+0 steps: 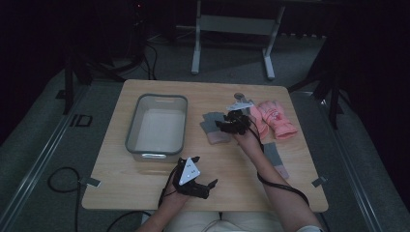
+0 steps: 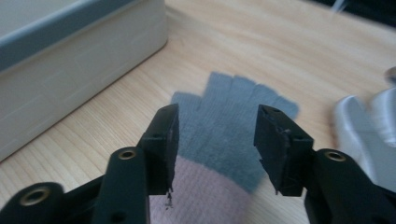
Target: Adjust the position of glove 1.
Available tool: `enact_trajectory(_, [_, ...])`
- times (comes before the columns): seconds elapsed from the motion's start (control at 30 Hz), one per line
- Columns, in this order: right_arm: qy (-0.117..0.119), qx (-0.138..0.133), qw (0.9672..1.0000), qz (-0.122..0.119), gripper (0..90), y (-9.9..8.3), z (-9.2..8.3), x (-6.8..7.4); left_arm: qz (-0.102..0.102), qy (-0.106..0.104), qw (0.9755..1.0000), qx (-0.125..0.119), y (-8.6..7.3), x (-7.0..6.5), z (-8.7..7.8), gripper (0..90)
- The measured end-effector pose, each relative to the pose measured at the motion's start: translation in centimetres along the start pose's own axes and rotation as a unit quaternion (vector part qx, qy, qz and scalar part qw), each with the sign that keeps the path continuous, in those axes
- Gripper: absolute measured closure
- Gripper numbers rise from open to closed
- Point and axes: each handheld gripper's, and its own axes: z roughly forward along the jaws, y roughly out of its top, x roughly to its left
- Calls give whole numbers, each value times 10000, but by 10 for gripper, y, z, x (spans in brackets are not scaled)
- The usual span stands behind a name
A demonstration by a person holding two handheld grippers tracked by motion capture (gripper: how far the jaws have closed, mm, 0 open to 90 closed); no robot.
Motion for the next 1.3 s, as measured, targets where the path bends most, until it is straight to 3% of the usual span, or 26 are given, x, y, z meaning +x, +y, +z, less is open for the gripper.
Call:
enact_trajectory(0.07, [107, 152, 9998, 39, 542, 0, 9, -1, -9, -2, 10000, 3, 0, 0, 0, 0])
enact_trajectory(0.3, [-57, 471, 9988, -88, 568, -4, 39, -9, -33, -10, 10000, -12, 0, 1, 0, 0])
enact_trajectory(0.53, [61, 740, 9972, -17, 594, -6, 56, -12, 1, -8, 10000, 47, 0, 0, 1, 0])
enact_trajectory(0.6, [80, 825, 9965, -94, 605, -8, 61, -10, 27, -1, 10000, 67, 1, 0, 1, 0])
enact_trajectory(0.73, [95, 900, 9958, -109, 734, -7, 61, -10, 21, 4, 10000, 53, 0, 0, 1, 0])
enact_trajectory(0.87, [168, 932, 9953, 217, 846, -6, 60, -10, 18, -14, 10000, 70, 1, 0, 1, 0])
enact_trajectory(0.93, [206, 1000, 9940, 391, 852, -3, 55, -8, 5, -10, 10000, 51, 0, 0, 1, 0])
enact_trajectory(1.0, [157, 887, 9944, 546, 853, 2, 35, 1, -17, -12, 10000, 39, 0, 0, 1, 0])
enact_trajectory(1.03, [157, 887, 9944, 546, 853, 2, 35, 1, -32, -5, 10000, 35, 0, 1, 1, 0])
enact_trajectory(1.2, [70, 351, 9965, 755, 853, 6, -21, 21, -82, 6, 10000, 24, 0, 2, 1, 0])
enact_trajectory(1.23, [70, 351, 9965, 755, 853, 6, -21, 21, -82, 6, 10000, 24, 0, 2, 1, 0])
enact_trajectory(1.27, [11, 241, 9967, 775, 853, 6, -33, 25, -112, 19, 9999, 11, 0, 2, 1, 0])
enact_trajectory(1.3, [-78, 84, 9966, 822, 853, 2, -59, 33, -121, 25, 9999, 6, 0, 2, 1, 0])
